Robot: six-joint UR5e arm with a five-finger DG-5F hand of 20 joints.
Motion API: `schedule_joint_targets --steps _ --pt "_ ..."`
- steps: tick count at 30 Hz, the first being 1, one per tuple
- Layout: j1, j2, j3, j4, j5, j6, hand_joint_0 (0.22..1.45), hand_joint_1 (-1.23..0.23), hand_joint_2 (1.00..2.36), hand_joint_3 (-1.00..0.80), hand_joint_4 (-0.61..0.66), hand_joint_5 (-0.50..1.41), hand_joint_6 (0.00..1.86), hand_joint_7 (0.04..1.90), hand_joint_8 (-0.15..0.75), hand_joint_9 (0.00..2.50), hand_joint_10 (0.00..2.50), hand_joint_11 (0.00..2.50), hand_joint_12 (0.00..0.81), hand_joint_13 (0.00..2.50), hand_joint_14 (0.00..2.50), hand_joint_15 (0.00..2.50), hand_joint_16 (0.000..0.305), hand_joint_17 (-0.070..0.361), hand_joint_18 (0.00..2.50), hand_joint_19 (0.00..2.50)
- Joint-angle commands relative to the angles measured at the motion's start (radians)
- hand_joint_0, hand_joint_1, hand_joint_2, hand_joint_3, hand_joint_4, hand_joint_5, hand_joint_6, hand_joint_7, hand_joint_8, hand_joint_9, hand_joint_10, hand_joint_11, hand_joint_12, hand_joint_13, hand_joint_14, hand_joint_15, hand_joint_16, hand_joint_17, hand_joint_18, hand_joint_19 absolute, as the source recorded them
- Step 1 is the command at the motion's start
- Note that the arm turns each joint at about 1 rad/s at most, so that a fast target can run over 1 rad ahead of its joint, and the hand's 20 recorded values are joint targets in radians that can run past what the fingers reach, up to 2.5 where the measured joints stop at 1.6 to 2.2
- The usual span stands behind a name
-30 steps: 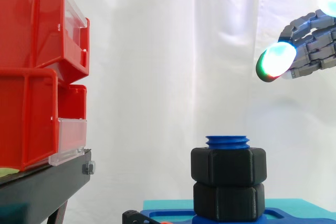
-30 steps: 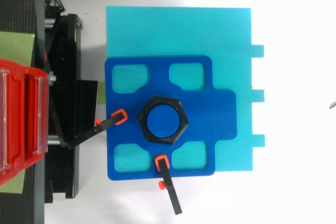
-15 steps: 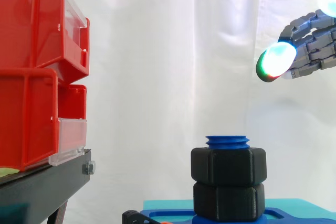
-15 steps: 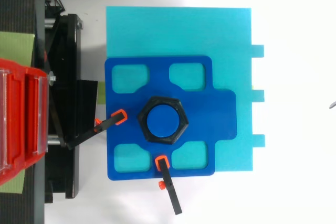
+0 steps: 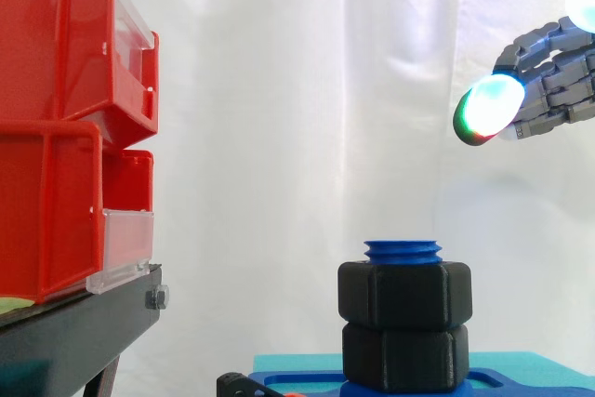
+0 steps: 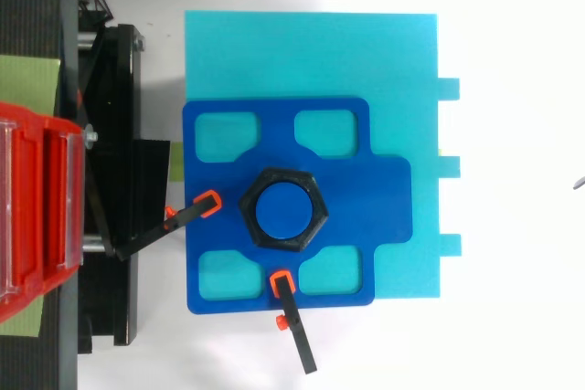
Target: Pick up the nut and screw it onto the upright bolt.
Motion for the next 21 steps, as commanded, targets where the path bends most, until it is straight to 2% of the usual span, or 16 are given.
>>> schedule_joint_targets --steps 1,11,14,17,21 --pt "0.0 0.0 0.0 0.0 0.0 0.0 0.5 -0.38 1.0 -0.5 0.09 -0.24 0.5 0.66 0.194 0.0 0.0 0.0 0.366 0.0 0.0 0.0 0.047 0.106 0.0 0.0" --pt "0.0 0.0 0.0 0.0 0.0 0.0 0.5 -0.37 1.0 -0.5 0.08 -0.25 0.5 0.71 0.191 0.0 0.0 0.0 0.365 0.0 0.0 0.0 0.046 0.104 0.0 0.0" --pt "0.0 0.0 0.0 0.0 0.0 0.0 0.5 -0.37 1.0 -0.5 0.08 -0.25 0.5 0.66 0.191 0.0 0.0 0.0 0.364 0.0 0.0 0.0 0.047 0.105 0.0 0.0" --pt "0.0 0.0 0.0 0.0 0.0 0.0 0.5 -0.37 1.0 -0.5 0.08 -0.25 0.5 0.71 0.188 0.0 0.0 0.0 0.364 0.0 0.0 0.0 0.046 0.104 0.0 0.0" --pt "0.0 0.0 0.0 0.0 0.0 0.0 0.5 -0.37 1.0 -0.5 0.08 -0.25 0.5 0.66 0.191 0.0 0.0 0.0 0.364 0.0 0.0 0.0 0.047 0.105 0.0 0.0"
